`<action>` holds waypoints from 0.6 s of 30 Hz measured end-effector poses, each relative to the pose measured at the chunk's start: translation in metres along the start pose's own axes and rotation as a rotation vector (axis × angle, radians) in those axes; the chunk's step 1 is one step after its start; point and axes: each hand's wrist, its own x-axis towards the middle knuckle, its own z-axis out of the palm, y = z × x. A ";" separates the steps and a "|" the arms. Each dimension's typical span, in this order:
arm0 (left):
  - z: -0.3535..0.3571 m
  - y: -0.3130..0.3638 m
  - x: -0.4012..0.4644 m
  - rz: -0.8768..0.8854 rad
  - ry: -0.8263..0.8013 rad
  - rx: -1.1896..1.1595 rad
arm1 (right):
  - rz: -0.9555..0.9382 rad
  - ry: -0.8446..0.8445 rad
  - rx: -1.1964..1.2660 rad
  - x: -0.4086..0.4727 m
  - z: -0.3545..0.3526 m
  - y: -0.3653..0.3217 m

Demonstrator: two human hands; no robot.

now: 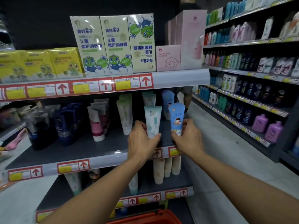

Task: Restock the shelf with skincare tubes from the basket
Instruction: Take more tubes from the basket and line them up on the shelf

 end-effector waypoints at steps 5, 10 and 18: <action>0.023 -0.007 0.011 -0.045 0.041 -0.031 | -0.044 -0.004 0.040 0.005 0.012 0.016; 0.029 -0.010 0.012 -0.042 0.039 -0.033 | -0.072 0.013 -0.002 0.005 0.013 0.020; 0.030 -0.014 0.011 -0.074 0.032 0.135 | -0.129 -0.022 -0.321 0.013 0.014 0.024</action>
